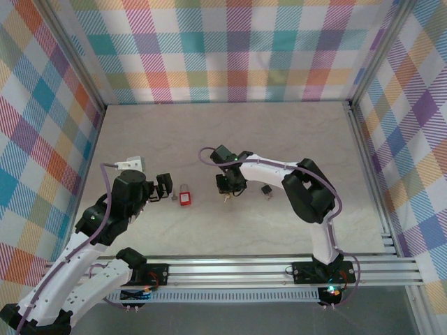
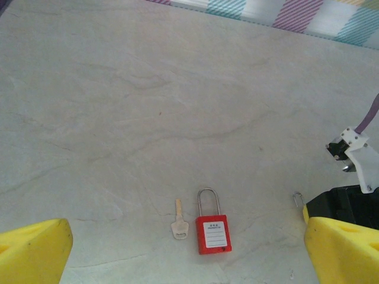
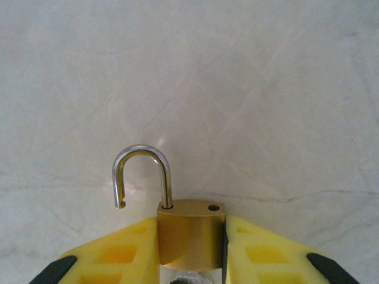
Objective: Lock with the key
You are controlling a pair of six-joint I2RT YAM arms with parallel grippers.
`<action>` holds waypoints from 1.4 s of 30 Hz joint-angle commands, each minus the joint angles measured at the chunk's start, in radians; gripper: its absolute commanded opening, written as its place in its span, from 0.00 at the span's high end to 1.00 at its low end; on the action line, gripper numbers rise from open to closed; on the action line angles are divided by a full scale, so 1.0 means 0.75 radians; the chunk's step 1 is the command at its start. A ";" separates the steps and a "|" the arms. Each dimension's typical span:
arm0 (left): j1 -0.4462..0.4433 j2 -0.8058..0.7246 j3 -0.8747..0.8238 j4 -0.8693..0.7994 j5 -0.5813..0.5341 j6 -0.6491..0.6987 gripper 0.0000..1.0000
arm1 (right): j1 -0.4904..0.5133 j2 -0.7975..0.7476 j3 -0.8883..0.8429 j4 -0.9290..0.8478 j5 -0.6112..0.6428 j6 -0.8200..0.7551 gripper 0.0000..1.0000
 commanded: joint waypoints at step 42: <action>0.019 0.389 -0.220 0.637 0.571 -0.569 0.08 | 0.014 -0.454 -0.333 0.301 -0.346 -0.131 0.73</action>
